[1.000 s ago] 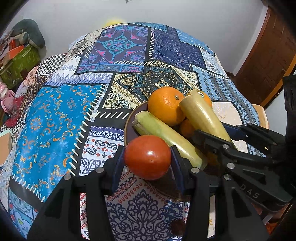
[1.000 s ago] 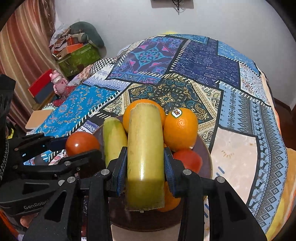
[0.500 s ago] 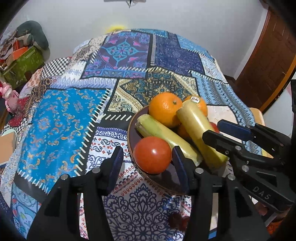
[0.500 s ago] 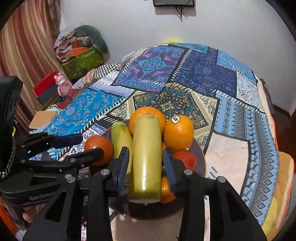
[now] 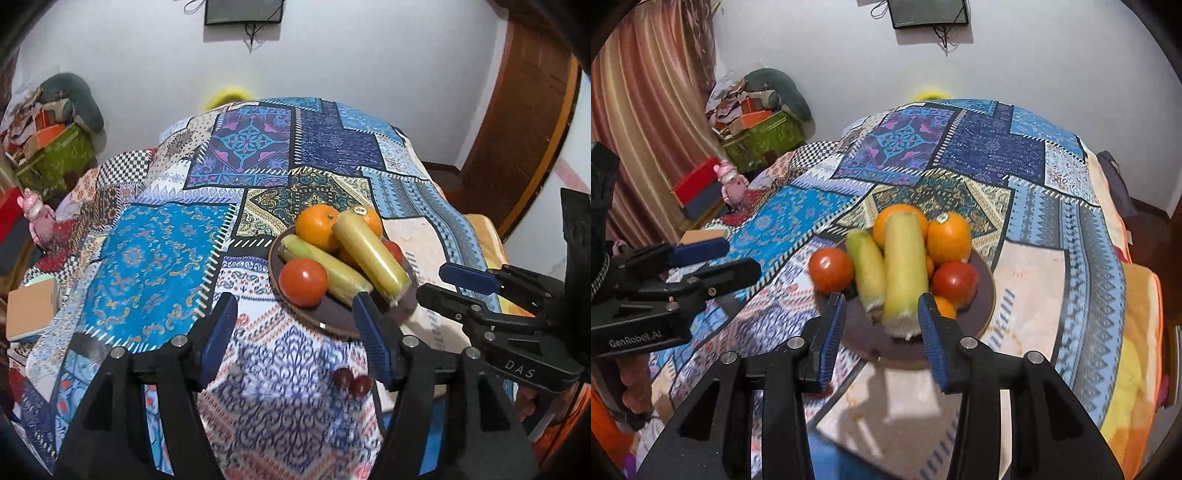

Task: Organize fruits
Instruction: 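Grasp a dark red grape with the left gripper while the right grasps the other grape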

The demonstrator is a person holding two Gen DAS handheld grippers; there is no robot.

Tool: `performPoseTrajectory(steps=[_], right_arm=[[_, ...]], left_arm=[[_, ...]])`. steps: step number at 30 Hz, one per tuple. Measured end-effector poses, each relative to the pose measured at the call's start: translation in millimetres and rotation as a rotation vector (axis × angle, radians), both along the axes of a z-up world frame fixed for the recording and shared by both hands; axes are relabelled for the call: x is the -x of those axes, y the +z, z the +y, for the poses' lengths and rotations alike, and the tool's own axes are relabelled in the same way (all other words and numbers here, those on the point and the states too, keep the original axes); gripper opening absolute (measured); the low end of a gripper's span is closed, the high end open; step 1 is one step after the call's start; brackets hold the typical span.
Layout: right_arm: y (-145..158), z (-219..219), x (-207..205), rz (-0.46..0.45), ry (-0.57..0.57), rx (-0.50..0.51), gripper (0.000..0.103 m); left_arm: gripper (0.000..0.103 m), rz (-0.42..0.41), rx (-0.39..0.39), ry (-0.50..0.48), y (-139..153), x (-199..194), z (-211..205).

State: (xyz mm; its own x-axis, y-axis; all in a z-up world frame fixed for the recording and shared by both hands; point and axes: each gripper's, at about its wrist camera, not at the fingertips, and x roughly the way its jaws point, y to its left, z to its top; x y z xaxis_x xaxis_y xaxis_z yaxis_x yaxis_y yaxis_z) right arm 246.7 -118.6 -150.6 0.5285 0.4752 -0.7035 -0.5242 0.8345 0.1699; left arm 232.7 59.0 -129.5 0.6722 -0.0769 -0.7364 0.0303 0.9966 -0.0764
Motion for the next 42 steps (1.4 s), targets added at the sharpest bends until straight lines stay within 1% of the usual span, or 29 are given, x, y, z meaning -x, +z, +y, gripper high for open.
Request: performPoseTrajectory(steps=[3, 5, 12, 15, 19, 22, 24, 26, 29, 32, 35, 39, 42], right_arm=[[-6, 3, 15, 0.020, 0.022, 0.007, 0.051], [-12, 6, 23, 0.032, 0.031, 0.015, 0.054], [-47, 26, 35, 0.128, 0.061, 0.038, 0.054], [-59, 36, 31, 0.163, 0.071, 0.044, 0.054], [-67, 45, 26, 0.184, 0.084, 0.052, 0.054], [-70, 50, 24, 0.196, 0.096, 0.055, 0.046], [-75, 52, 23, 0.211, 0.105, 0.053, 0.038], [-76, 52, 23, 0.208, 0.104, 0.047, 0.036], [-76, 49, 22, 0.212, 0.112, 0.025, 0.028], [-76, 44, 25, 0.203, 0.109, 0.030, 0.026], [-74, 34, 27, 0.194, 0.104, 0.033, 0.021], [-74, 19, 28, 0.182, 0.085, 0.044, 0.021], [-75, 6, 25, 0.192, 0.065, 0.035, 0.021]], left_arm=[[0.069, 0.009, -0.003, -0.015, -4, 14, 0], [0.070, 0.029, 0.007, -0.023, -10, 19, 2], [0.070, 0.109, 0.044, -0.014, -42, 30, 16], [0.070, 0.122, 0.045, -0.012, -51, 33, 20], [0.070, 0.136, 0.045, -0.010, -59, 33, 24], [0.070, 0.143, 0.051, -0.012, -62, 30, 26], [0.070, 0.143, 0.054, -0.018, -63, 28, 25], [0.070, 0.141, 0.052, -0.029, -63, 26, 22], [0.070, 0.139, 0.041, -0.055, -63, 24, 14], [0.070, 0.146, 0.034, -0.075, -64, 20, 5], [0.070, 0.160, 0.039, -0.086, -66, 16, -3], [0.070, 0.179, 0.030, -0.104, -72, 9, -16], [0.070, 0.178, 0.008, -0.119, -76, 6, -26]])
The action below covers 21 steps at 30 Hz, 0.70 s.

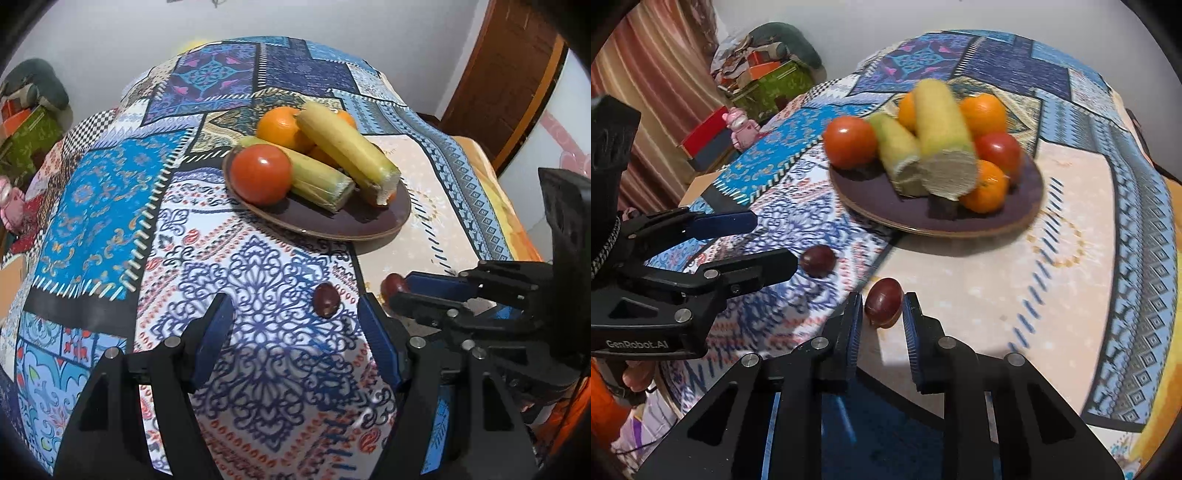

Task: Organize fruits
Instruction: 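Grasp a dark red grape with the left gripper while the right grasps the other grape, then lower both grapes onto the plate and open both grippers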

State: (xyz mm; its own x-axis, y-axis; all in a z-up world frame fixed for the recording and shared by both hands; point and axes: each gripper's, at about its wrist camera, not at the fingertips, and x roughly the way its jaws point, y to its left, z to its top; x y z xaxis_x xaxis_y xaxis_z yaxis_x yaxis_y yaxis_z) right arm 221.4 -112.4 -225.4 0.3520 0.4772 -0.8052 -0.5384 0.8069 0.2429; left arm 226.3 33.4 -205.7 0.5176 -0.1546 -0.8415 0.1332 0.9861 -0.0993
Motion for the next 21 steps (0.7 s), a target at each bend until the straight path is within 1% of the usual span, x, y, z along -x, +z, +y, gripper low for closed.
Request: performPoseTrajectory(steps=[1, 2, 3, 4, 5, 8, 10, 14, 16, 21], right_arm=[[-1, -3, -1, 0.010, -0.003, -0.006, 0.021], [-1, -5, -2, 0.017, -0.003, -0.012, 0.021], [-2, -7, -2, 0.021, -0.004, -0.020, 0.021], [-1, -7, -2, 0.020, -0.006, -0.023, 0.021], [-1, -7, -2, 0.019, -0.006, -0.026, 0.021], [-4, -6, -4, 0.024, -0.005, -0.030, 0.021], [-5, -3, -5, 0.024, -0.003, -0.027, 0.021], [-5, 0, -6, 0.013, 0.003, -0.033, 0.021], [-6, 3, -4, 0.004, 0.011, -0.023, 0.021], [-4, 0, -3, -0.002, 0.002, -0.036, 0.018]], left_arm=[[0.067, 0.000, -0.008, -0.005, -2, -2, -4], [0.062, 0.001, -0.012, -0.007, -3, -3, -6], [0.058, 0.010, -0.016, -0.012, -6, -5, -8], [0.051, 0.020, -0.016, -0.018, -8, -7, -11], [0.047, 0.030, -0.016, -0.023, -11, -9, -13], [0.041, 0.032, -0.037, -0.035, -15, -13, -19], [0.038, 0.029, -0.038, -0.042, -17, -14, -22], [0.023, 0.031, -0.036, -0.048, -19, -16, -24], [0.017, 0.030, -0.022, -0.054, -19, -15, -23], [0.016, 0.018, -0.018, -0.060, -16, -11, -23]])
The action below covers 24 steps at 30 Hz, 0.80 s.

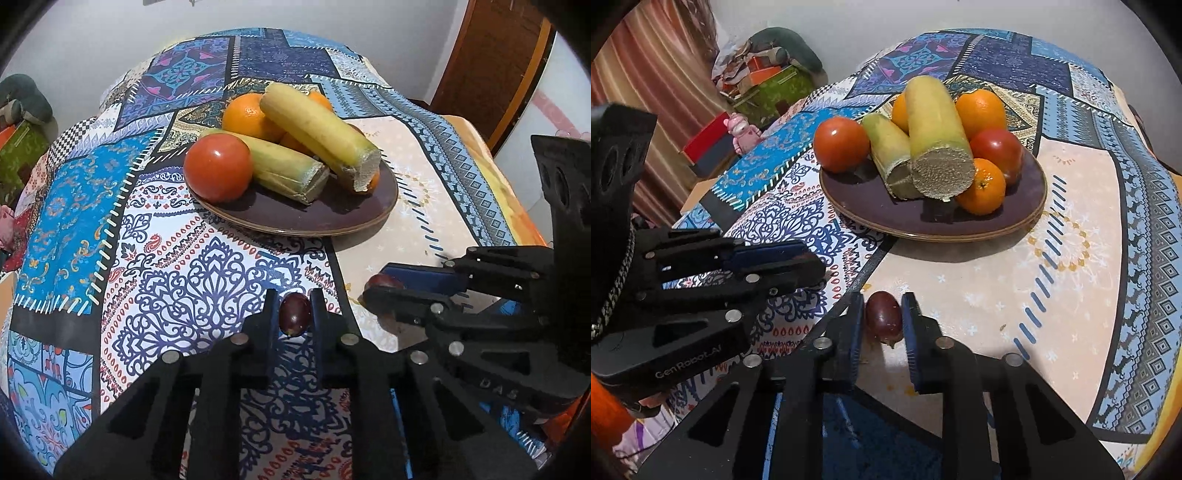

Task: Organize fruits
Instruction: 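Lower both grapes onto the plate and open both grippers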

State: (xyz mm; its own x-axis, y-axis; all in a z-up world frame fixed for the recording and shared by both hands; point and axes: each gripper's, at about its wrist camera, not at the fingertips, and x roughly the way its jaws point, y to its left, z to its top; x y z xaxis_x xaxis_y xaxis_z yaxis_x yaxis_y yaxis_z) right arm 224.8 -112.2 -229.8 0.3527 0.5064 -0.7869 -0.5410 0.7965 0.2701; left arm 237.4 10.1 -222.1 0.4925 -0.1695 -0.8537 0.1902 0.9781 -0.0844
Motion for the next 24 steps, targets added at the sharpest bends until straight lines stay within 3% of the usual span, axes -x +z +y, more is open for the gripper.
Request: performPoseTrajectory(steps=[16, 24], right_arm=[[26, -8, -13, -0.082, -0.069, -0.045, 0.017], [23, 2, -30, -0.096, -0.090, -0.031, 0.017]], left_arm=[[0.015, -0.107, 0.033, 0.024, 42, -12, 6], [0.015, -0.080, 0.043, 0.037, 33, -39, 4]])
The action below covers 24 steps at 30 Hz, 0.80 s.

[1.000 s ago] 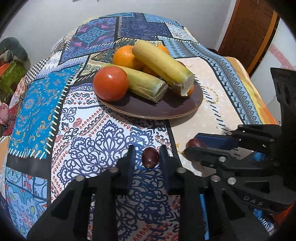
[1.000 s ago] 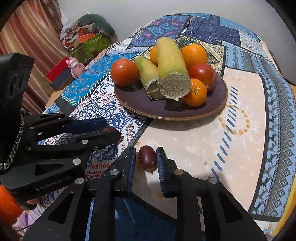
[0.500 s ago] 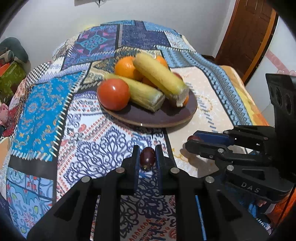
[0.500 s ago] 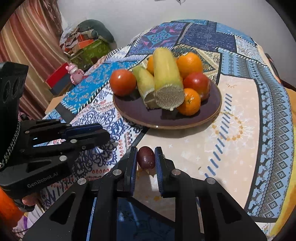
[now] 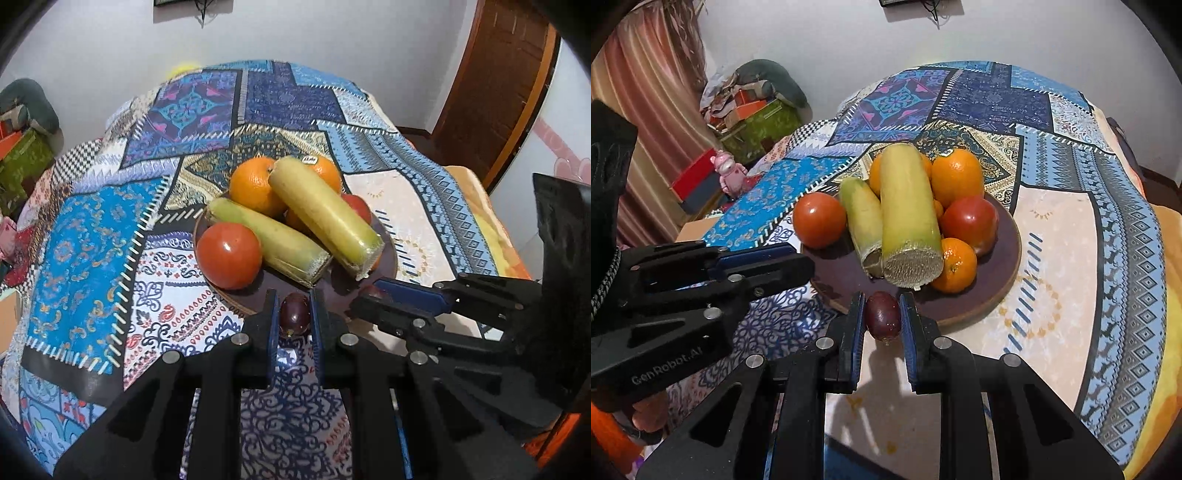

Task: Organize fruits
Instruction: 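Lower both grapes onto the plate and open both grippers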

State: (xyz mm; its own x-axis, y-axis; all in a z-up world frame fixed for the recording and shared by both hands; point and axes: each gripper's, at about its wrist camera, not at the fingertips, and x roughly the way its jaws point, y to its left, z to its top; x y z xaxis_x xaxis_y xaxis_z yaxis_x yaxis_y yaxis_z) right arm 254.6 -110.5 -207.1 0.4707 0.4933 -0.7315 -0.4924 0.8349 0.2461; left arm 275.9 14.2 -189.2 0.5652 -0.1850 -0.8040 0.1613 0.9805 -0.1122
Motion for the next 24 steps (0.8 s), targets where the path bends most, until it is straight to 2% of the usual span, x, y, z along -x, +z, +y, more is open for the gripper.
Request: performPoseTrajectory(steps=[9, 15, 18, 20, 21, 24], right_arm=[[-9, 0, -8, 0.041, -0.006, -0.011, 0.018], [-9, 0, -6, 0.044, -0.004, -0.010, 0.018], [-8, -3, -7, 0.052, -0.007, -0.010, 0.020], [-5, -6, -7, 0.055, -0.009, -0.016, 0.024], [-3, -8, -5, 0.049, -0.015, -0.012, 0.028], [4, -13, -1, 0.036, -0.020, -0.014, 0.029]], left_arm=[[0.015, 0.057, 0.017, 0.005, -18, -15, -1], [0.018, 0.064, 0.000, -0.001, -21, -15, -4], [0.028, 0.051, 0.001, 0.008, -17, -12, -2], [0.038, 0.037, 0.001, 0.019, -13, -8, 1], [0.039, 0.028, 0.004, 0.023, -10, -4, 3], [0.039, -0.007, 0.000, 0.032, 2, 8, 6]])
